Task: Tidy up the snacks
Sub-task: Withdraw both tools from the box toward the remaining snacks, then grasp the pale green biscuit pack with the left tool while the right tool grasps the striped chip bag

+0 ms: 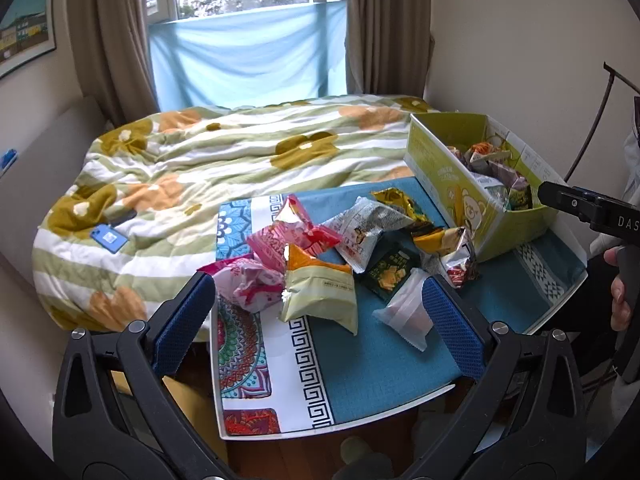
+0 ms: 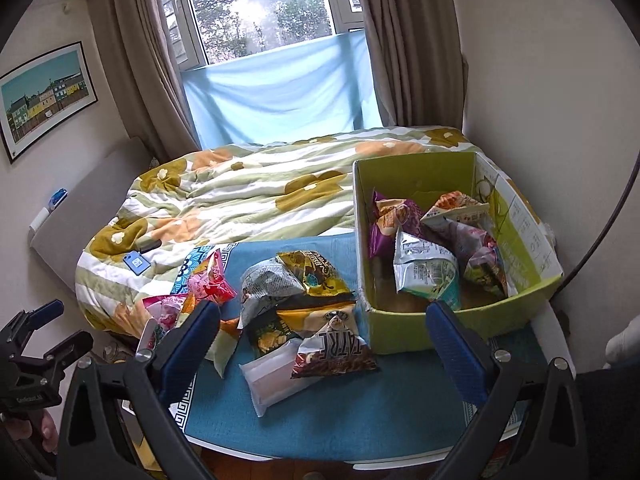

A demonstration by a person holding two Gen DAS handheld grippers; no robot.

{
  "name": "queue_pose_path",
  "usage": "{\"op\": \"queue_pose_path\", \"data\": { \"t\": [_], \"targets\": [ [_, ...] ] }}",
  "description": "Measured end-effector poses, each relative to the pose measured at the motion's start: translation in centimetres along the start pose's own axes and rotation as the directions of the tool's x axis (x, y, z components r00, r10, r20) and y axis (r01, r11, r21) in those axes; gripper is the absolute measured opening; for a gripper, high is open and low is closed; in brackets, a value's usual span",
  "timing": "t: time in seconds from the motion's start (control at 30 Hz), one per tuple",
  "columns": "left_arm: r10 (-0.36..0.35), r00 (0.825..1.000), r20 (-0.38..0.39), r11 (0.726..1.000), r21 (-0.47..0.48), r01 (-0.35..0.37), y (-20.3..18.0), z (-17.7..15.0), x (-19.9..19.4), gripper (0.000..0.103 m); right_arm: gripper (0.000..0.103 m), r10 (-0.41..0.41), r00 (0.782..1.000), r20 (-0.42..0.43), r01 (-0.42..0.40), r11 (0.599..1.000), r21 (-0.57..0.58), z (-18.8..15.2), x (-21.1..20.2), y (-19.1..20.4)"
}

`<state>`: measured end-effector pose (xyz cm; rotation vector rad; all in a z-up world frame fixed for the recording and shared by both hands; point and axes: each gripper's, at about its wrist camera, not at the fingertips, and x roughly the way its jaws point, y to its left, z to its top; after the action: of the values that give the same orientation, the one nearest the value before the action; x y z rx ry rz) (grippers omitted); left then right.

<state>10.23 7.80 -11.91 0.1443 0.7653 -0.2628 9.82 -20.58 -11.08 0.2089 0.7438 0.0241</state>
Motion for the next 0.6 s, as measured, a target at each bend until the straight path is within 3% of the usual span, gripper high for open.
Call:
{"op": "queue_pose_path", "data": {
  "t": [0.3,0.6],
  "targets": [
    [0.085,0.996,0.000,0.992,0.092,-0.085,-2.0,-1.7,7.4,0.102,0.102,-0.065,0.997,-0.051,0.067,0.997,0.046,-3.0,4.5,1.4],
    [0.206,0.978,-0.031,0.964,0.180,-0.197,-3.8,-3.8,14.8,0.102,0.102,-0.072,0.992,-0.106,0.078,0.996,0.052,-6.1,11.6,0.2]
  ]
}}
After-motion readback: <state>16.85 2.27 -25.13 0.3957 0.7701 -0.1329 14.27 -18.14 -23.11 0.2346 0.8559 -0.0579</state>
